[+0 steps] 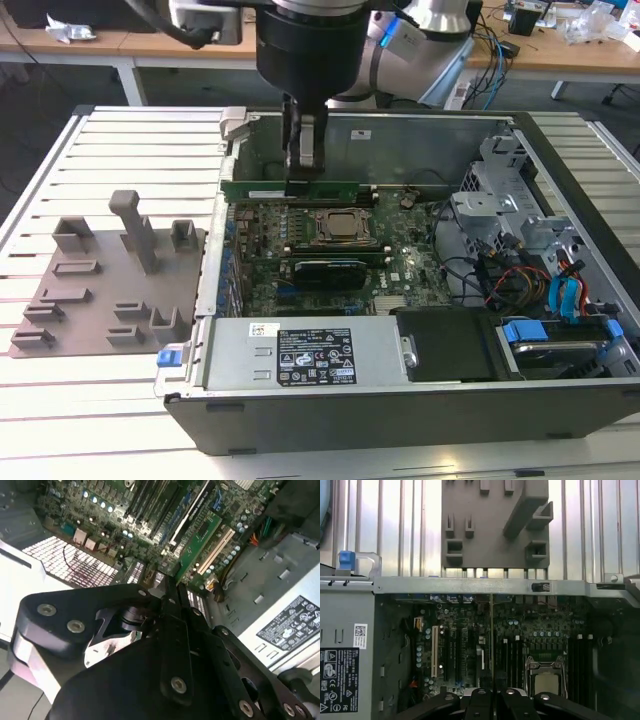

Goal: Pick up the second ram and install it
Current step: 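Pick up the second ram and move it above second insertion slot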

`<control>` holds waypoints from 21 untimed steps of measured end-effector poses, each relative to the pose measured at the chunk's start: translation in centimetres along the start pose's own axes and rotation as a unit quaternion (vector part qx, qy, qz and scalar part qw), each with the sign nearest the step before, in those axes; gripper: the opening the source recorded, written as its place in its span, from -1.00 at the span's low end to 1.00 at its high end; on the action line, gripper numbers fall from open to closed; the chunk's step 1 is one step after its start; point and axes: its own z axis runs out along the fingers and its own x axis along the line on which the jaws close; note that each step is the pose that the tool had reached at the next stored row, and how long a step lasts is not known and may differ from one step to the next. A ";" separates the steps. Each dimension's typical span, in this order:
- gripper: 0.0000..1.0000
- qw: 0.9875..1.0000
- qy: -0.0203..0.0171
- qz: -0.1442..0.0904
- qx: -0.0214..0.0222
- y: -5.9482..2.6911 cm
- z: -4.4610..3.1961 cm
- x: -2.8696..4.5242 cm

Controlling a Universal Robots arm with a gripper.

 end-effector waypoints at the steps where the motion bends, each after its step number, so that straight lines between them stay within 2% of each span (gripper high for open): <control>1: -0.73 1.000 0.000 0.000 -0.001 -0.41 0.25 -0.58; 2: -0.73 1.000 0.000 0.000 -0.002 -1.02 0.50 -1.24; 5: -0.73 1.000 0.000 0.000 -0.004 -2.35 0.87 -2.23; 11: -0.73 1.000 0.000 0.000 -0.007 -5.15 1.60 -3.64; 14: -0.73 1.000 0.000 0.000 -0.009 -5.90 1.88 -3.93; 18: -0.73 1.000 0.000 0.001 -0.011 -7.12 2.70 -4.15; 19: -0.73 1.000 0.000 0.001 -0.012 -7.72 3.05 -4.24; 21: -0.73 1.000 0.000 0.001 -0.013 -8.29 3.28 -4.38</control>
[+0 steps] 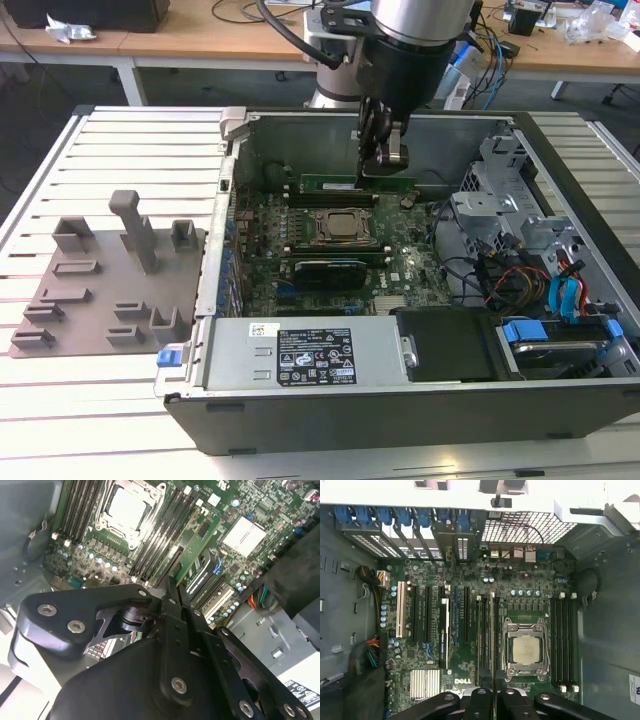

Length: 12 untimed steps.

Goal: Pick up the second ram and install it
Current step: 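Pick up the second ram and move it above second insertion slot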

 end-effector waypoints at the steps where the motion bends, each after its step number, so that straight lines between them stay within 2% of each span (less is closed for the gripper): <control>1: -0.73 1.000 0.000 0.000 0.000 -0.17 0.06 -0.07; 4: -0.73 1.000 0.000 0.000 -0.001 -0.43 0.26 -0.34; 12: -0.73 1.000 0.000 0.000 -0.001 -0.44 0.35 -0.36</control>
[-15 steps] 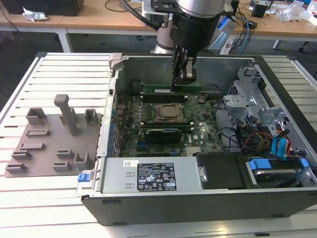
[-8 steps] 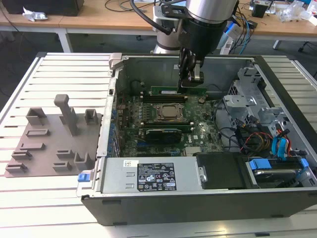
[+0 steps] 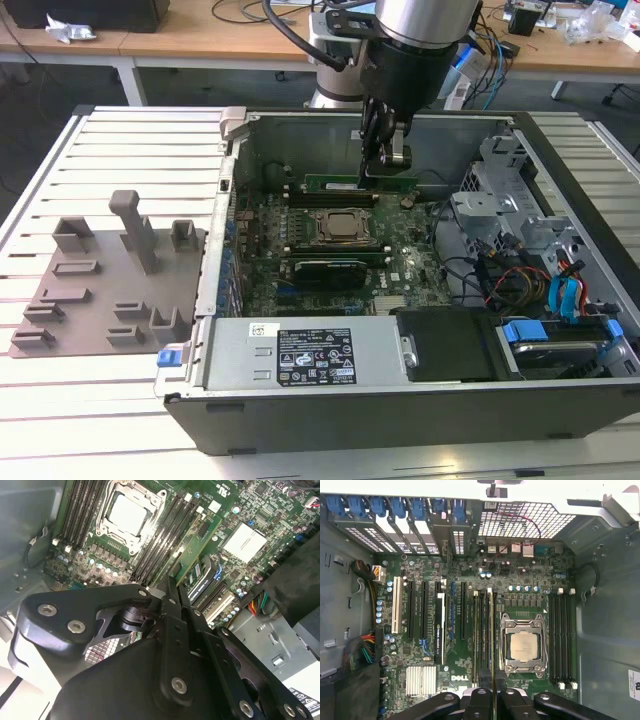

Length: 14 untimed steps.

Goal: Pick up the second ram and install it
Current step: 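Pick up the second ram and move it above second insertion slot, then insert the second ram into the second slot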

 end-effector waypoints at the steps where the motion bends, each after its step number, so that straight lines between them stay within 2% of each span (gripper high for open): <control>1: -0.73 1.000 0.000 0.000 0.000 0.00 0.00 0.00; 7: -0.73 1.000 0.000 0.000 0.000 0.00 0.03 0.00; 8: -0.73 1.000 -0.001 0.000 0.000 0.00 0.09 0.00; 14: -0.73 1.000 -0.001 0.000 0.000 -0.06 1.04 0.06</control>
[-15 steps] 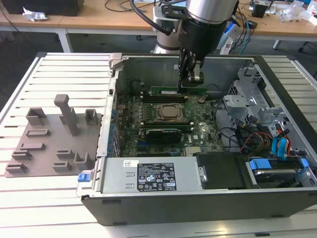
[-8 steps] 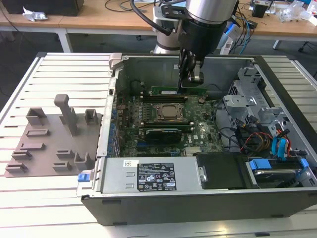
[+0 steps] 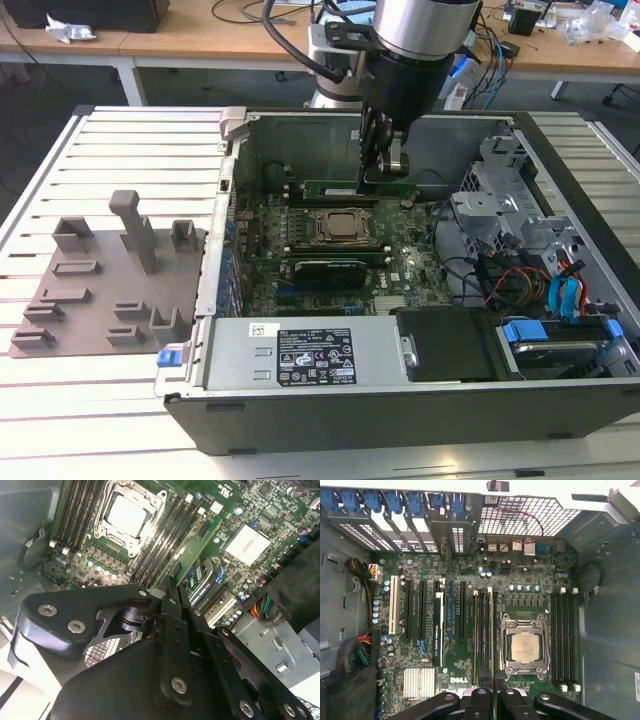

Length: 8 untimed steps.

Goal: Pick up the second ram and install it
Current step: 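Insert the second ram into the second slot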

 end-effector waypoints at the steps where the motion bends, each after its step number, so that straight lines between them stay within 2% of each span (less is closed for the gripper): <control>1: -0.73 1.000 0.000 0.000 0.000 -0.01 0.15 0.01; 8: -0.73 1.000 0.000 0.000 0.000 -0.12 1.36 0.09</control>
